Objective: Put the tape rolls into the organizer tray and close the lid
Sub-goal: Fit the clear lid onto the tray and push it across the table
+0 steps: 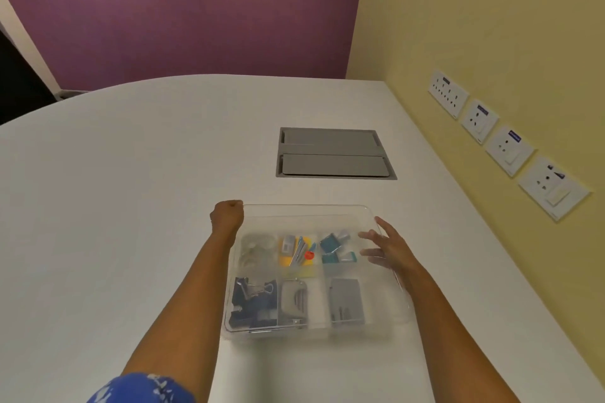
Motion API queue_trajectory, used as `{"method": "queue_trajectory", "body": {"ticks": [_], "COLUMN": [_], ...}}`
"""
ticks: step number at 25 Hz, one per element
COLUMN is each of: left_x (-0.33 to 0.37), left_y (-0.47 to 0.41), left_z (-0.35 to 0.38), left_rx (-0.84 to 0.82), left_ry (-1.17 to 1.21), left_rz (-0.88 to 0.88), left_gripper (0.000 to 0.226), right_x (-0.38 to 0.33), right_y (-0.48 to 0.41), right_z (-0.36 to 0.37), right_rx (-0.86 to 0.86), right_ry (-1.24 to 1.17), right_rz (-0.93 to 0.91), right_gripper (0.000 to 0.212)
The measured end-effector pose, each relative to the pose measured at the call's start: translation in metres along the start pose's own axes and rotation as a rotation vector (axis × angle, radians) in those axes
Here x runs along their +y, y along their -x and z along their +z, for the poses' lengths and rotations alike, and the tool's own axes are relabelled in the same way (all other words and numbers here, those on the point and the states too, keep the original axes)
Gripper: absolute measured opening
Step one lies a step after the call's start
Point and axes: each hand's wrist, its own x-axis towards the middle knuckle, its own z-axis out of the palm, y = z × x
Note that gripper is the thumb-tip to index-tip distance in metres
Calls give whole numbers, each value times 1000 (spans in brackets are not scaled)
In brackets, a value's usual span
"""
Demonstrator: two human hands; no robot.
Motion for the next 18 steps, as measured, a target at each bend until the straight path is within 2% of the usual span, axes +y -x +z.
{"method": "queue_trajectory", "body": {"ticks": [5,11,18], "left_x": [-28,-46,-52], "left_y": [0,-14,-32], "left_z": [1,7,20], "left_rx": [13,58,83], "left_ry": [36,30,-28], "left_rz": [81,116,61], "left_gripper": [33,33,34], "right_x": [22,25,19], "right_y": [-3,-15,-40], "right_z": [29,41,46], "right_rx": [239,363,456], "right_ry": [195,499,402], "right_rz": [5,3,23], "right_gripper": [50,43,37]}}
